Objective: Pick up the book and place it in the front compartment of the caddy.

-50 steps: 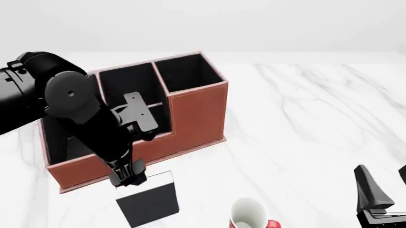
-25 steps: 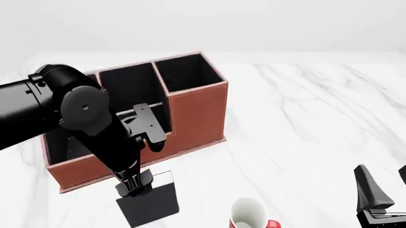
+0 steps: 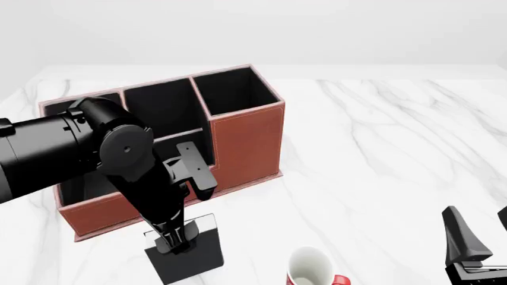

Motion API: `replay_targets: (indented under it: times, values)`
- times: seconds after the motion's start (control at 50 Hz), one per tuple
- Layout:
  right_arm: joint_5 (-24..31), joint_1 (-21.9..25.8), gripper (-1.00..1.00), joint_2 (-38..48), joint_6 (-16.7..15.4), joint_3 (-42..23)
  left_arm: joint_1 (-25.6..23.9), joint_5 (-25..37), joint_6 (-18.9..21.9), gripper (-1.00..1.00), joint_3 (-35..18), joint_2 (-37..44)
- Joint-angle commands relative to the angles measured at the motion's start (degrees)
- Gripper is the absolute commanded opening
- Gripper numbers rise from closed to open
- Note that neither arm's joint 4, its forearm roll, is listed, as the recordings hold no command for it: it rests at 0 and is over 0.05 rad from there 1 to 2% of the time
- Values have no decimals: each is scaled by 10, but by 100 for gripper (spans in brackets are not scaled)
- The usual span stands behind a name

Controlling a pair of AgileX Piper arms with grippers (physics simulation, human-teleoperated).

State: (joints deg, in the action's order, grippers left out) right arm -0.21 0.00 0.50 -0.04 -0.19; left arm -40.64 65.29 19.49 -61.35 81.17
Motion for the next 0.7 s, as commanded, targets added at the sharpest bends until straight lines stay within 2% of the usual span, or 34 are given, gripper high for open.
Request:
replay_targets:
  times: [0.02, 0.24, 0.52, 0.54, 0.64, 0.66, 0.7]
  values:
    - [0, 0, 100, -1, 0, 0, -8, -19, -9, 100, 13, 16]
    - [0, 0, 100, -1, 0, 0, -38, -41, -38, 100, 27, 40]
    - [0, 0, 100, -1, 0, 0, -36, -51, -40, 100, 38, 51]
    - [0, 0, 100, -1, 0, 0, -28, -51, -34, -100, 38, 50]
    - [0, 0, 100, -1, 0, 0, -15, -37, -12, -100, 31, 42]
    - [0, 0, 100, -1, 0, 0, -3, -27, 11, -100, 28, 35]
    - [0, 0, 100, -1, 0, 0, -1, -20, 13, -100, 23, 33]
